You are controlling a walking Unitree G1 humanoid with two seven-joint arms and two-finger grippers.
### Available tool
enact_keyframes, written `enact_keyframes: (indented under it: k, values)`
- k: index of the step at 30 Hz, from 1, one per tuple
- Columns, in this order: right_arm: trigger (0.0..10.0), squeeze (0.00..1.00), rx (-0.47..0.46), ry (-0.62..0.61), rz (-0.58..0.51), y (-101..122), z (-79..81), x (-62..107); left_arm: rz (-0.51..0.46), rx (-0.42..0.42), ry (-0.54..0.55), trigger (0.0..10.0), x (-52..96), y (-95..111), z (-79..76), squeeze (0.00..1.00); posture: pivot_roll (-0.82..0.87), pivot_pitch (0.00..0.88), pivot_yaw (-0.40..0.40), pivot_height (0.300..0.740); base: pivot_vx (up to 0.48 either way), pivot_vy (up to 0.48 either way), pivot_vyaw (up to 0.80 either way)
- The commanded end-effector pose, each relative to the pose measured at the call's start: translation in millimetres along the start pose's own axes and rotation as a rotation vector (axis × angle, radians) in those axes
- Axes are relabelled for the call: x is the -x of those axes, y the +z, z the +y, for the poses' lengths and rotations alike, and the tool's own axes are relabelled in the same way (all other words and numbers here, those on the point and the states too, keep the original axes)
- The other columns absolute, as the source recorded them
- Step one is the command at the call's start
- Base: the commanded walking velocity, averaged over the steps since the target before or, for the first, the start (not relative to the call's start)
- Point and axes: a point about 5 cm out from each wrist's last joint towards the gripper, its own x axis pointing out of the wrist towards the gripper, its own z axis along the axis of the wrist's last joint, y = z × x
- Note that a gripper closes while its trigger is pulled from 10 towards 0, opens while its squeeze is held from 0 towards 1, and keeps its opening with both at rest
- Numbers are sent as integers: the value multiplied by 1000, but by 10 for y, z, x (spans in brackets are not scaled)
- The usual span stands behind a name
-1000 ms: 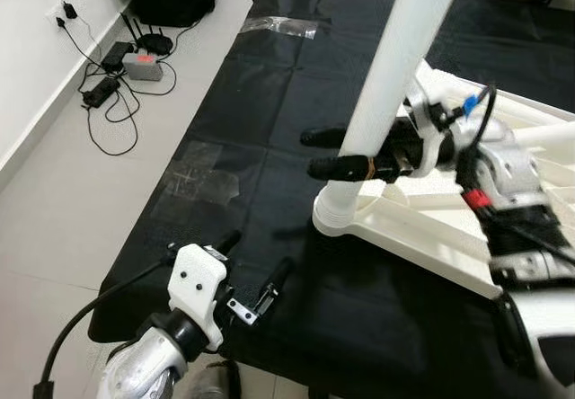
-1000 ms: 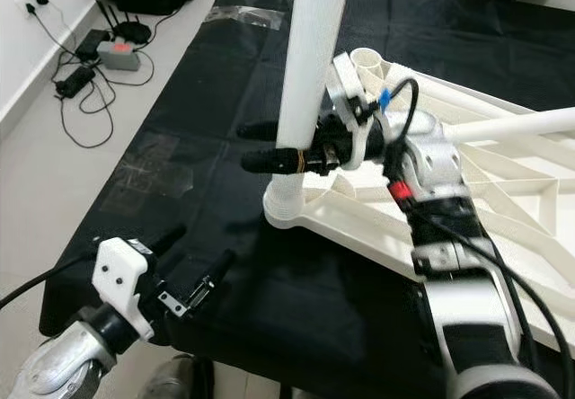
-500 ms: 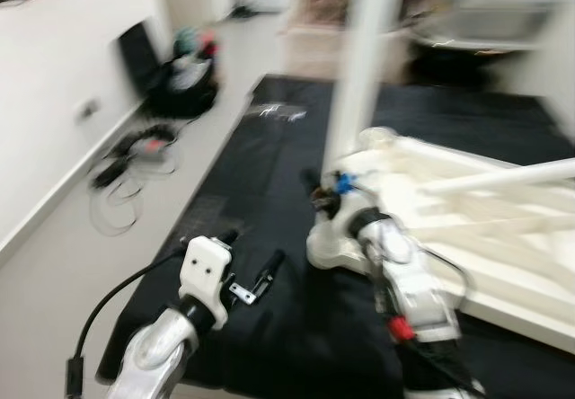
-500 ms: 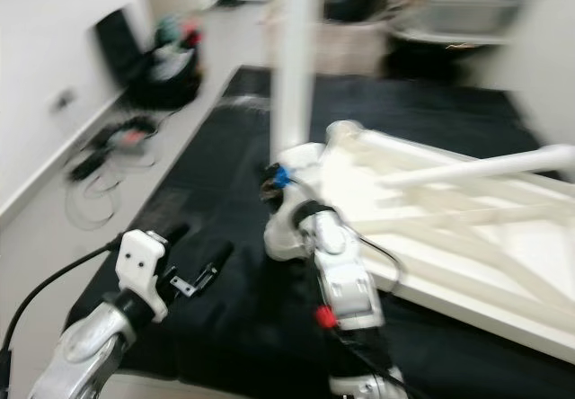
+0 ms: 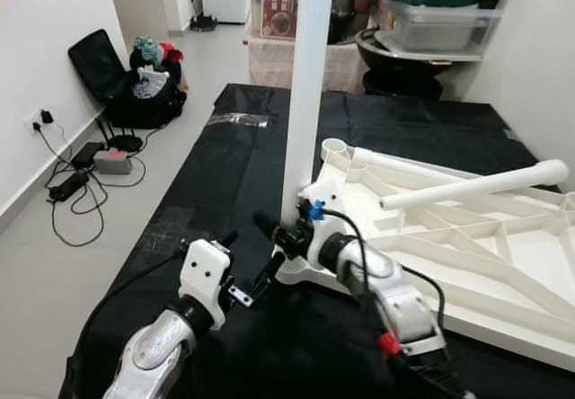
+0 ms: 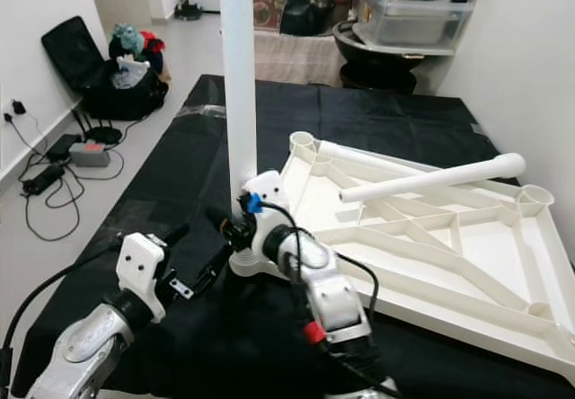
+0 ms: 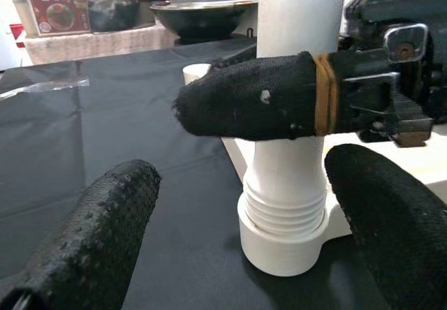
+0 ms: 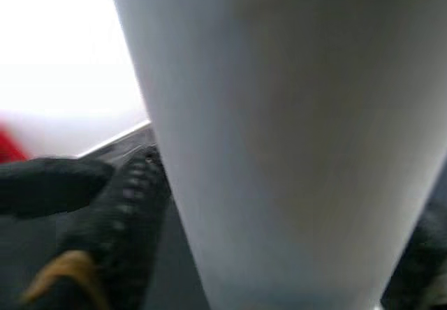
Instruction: Building children table
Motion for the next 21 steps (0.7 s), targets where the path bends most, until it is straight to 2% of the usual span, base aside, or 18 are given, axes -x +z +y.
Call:
enact_keyframes:
  k: [1, 2, 5, 6, 8, 11, 12, 13, 16, 17, 18, 21]
  values:
    - [10000, 1000, 5, 49, -33, 84, -66, -1, 7, 3, -11, 10000, 41, 12, -9, 0, -5, 44, -45, 740, 0, 0, 0]
    - [10000, 1000, 5, 49, -33, 84, -66, -1, 7, 3, -11, 10000, 41, 12, -9, 0, -5, 44, -45, 740, 0, 0, 0]
    - [10000, 1000, 102, 241, -55, 396, -492, 260, 1, 8, -24, 10000, 194, 137, -117, 0, 35, 161, -53, 740, 0, 0, 0]
    - [10000, 1000, 102, 241, -55, 396, -492, 260, 1, 8, -24, 10000, 194, 137, -117, 0, 35, 161, -53, 740, 0, 0, 0]
    - [10000, 1000, 126, 360, -57, 580, -652, 403, 0, 12, -29, 10000, 265, 208, -176, 0, 48, 190, -52, 740, 0, 0, 0]
    - [10000, 1000, 124, 389, -56, 622, -693, 433, 0, 13, -31, 10000, 279, 221, -189, 0, 48, 190, -52, 740, 0, 0, 0]
    - [10000, 1000, 111, 418, -68, 728, -790, 467, 2, 16, -35, 10000, 303, 245, -214, 0, 71, 231, -49, 740, 0, 0, 0]
    - [10000, 804, 105, 464, -86, 859, -886, 494, 7, 21, -40, 10000, 333, 270, -246, 0, 84, 256, -48, 740, 0, 0, 0]
    - [10000, 804, 103, 495, -103, 954, -943, 519, 10, 25, -44, 10000, 358, 291, -269, 0, 87, 261, -47, 740, 0, 0, 0]
    - [10000, 780, 118, 546, -114, 1036, -964, 533, 13, 28, -46, 10000, 380, 310, -286, 0, 92, 270, -46, 740, 0, 0, 0]
    - [10000, 467, 140, 604, -138, 1143, -934, 487, 15, 30, -48, 10000, 406, 334, -299, 0, 103, 294, -41, 740, 0, 0, 0]
    - [10000, 467, 156, 647, -152, 1212, -911, 454, 19, 32, -49, 10000, 425, 353, -306, 0, 103, 294, -41, 740, 0, 0, 0]
